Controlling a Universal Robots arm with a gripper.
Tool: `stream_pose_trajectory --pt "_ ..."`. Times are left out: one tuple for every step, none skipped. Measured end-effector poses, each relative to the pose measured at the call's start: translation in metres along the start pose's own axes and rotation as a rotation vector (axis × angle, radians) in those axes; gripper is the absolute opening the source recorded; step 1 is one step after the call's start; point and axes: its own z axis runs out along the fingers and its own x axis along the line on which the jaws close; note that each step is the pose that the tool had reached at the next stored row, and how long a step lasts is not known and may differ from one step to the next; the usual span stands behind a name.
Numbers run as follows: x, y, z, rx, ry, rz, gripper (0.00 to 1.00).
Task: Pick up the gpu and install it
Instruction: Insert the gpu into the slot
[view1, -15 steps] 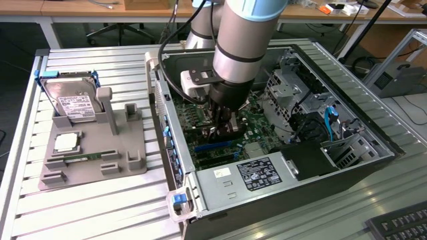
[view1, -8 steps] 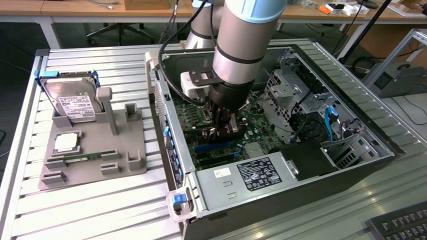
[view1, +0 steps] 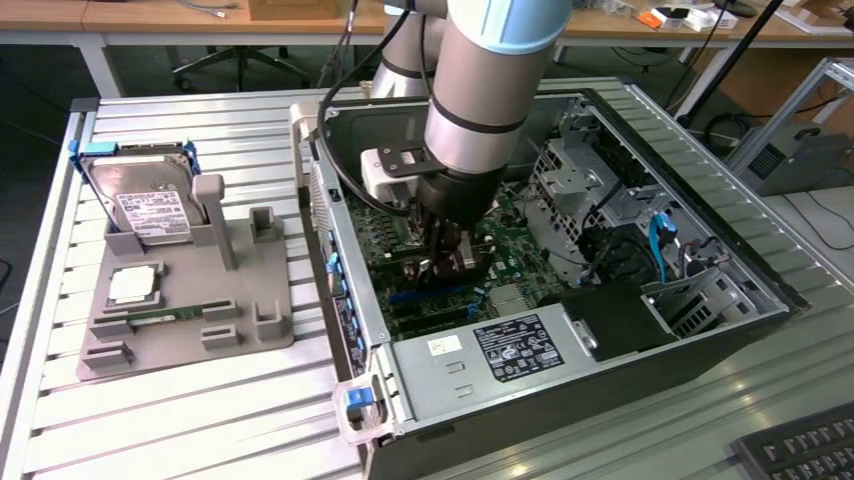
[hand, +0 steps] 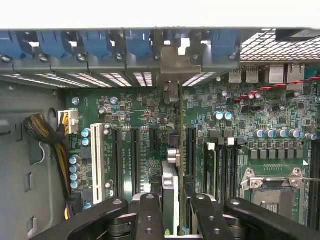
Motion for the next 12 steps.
stream_pose_trajectory --pt "0.0 0.0 0.0004 0.0 0.0 0.0 0.27" --pt "0.0 0.0 0.0009 0.0 0.0 0.0 0.27" --pt "0.0 0.0 0.0016 0.0 -0.0001 0.0 0.27" --pt "0.0001 0.0 0.0021 -0.0003 0.0004 0.0 0.27" --pt "0.0001 0.0001 0.0028 -0.0003 0.0005 0.0 0.27" --pt "0.0001 0.0001 0.0036 -0.0003 0.0004 0.0 0.27" --pt "0.0001 0.0001 0.0045 -0.0001 0.0001 0.0 0.27" --pt "0.0 0.0 0.0051 0.0003 -0.0004 0.0 0.27" --pt "0.0001 0.0002 0.0053 0.0003 -0.0004 0.0 0.27" --pt "0.0001 0.0003 0.0053 0.0 -0.0001 0.0 0.27" --pt "0.0001 0.0003 0.0053 -0.0001 0.0001 0.0 0.27" --pt "0.0001 0.0003 0.0053 0.0 0.0 0.0 0.27"
